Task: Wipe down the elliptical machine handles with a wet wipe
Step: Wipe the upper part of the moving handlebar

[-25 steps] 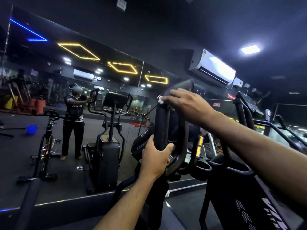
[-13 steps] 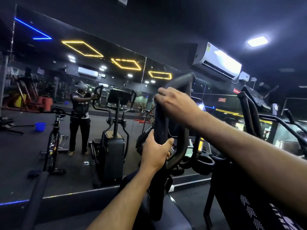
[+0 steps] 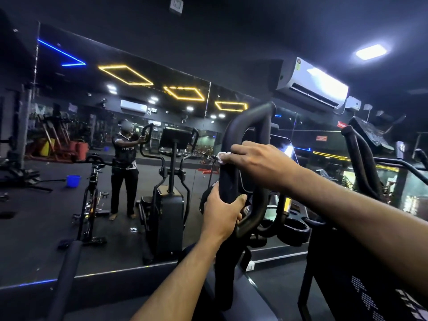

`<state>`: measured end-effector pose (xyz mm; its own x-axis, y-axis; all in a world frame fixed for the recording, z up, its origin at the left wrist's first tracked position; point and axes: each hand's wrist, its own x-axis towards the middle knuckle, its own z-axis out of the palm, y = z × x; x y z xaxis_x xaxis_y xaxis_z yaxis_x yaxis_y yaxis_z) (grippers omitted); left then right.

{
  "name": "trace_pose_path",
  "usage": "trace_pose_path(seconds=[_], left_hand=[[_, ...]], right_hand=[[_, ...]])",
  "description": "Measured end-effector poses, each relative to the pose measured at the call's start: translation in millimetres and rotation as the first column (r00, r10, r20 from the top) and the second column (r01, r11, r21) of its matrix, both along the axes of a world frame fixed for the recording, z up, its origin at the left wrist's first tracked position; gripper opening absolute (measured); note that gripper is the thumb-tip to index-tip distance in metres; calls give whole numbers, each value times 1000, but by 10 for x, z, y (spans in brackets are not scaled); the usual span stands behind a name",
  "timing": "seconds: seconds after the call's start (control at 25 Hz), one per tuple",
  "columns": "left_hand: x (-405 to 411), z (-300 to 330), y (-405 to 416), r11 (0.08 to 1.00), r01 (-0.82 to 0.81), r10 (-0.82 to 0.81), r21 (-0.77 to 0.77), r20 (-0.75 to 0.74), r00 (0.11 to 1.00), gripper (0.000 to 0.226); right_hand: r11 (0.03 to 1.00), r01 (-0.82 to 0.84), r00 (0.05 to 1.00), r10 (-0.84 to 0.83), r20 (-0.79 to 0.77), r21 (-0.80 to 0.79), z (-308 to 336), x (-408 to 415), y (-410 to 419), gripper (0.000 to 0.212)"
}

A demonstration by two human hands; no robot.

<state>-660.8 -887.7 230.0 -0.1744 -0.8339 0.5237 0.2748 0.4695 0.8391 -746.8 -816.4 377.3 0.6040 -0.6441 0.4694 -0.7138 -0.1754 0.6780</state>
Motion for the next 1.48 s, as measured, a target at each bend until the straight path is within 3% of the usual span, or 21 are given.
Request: trace_pose_path(seconds=[0.08,0.16,0.24,0.4,0.56,0.72,0.84,0.96,1.04,1.16,1.28,1.4,1.48], left_hand=[[-1,-4,-20,1000,-11,11,-9,-5,1000,21],[-5,-1,-26,1000,0,0,-17,-15,1000,20],[-17,-27,-28,1000,16,-17,-10,-15,1000,22],[0,-22,-19,1000,19,-20,-18,-28,999,21],[8,-2,38,999,32,-33,-23,-29,999,20],[-1,-58,35,1000,3,-3,-22,-31,1000,14],[7,-109,-34,992,-59,64,-109,45,997,15],[49,-312,48,997,67,-67,25,-16,998,30],[31,-644,162,973,129,-118,194,-66,991,58],[28,-934,374,804,386,-294,452,-263,919,93],[26,-948,404,780,398,-302,484,-266,915,95],[8,-924,414,797,342,-253,498,-240,937,83],[24,-912,443,792,332,-254,513,-219,942,75]], right_hand=[[998,56,996,-55,69,-14,-70,162,-27,31],[996,79,996,-80,31,30,-216,330,-38,23],[996,50,999,-50,-1,72,-191,235,17,29],[999,32,990,-37,136,39,-231,165,37,29],[987,-42,998,36,42,157,-380,74,96,30],[999,-7,991,1,132,39,-327,139,35,23],[988,-18,1000,16,20,155,-526,264,63,19],[983,-111,993,102,64,149,-355,-68,104,28],[986,-144,979,130,154,87,-425,-61,73,22],[980,-155,986,145,84,127,-707,30,70,26],[963,-217,967,189,171,161,-583,-168,128,41],[981,-182,965,166,202,68,-736,-36,27,21],[973,-171,979,149,141,158,-911,29,61,21]])
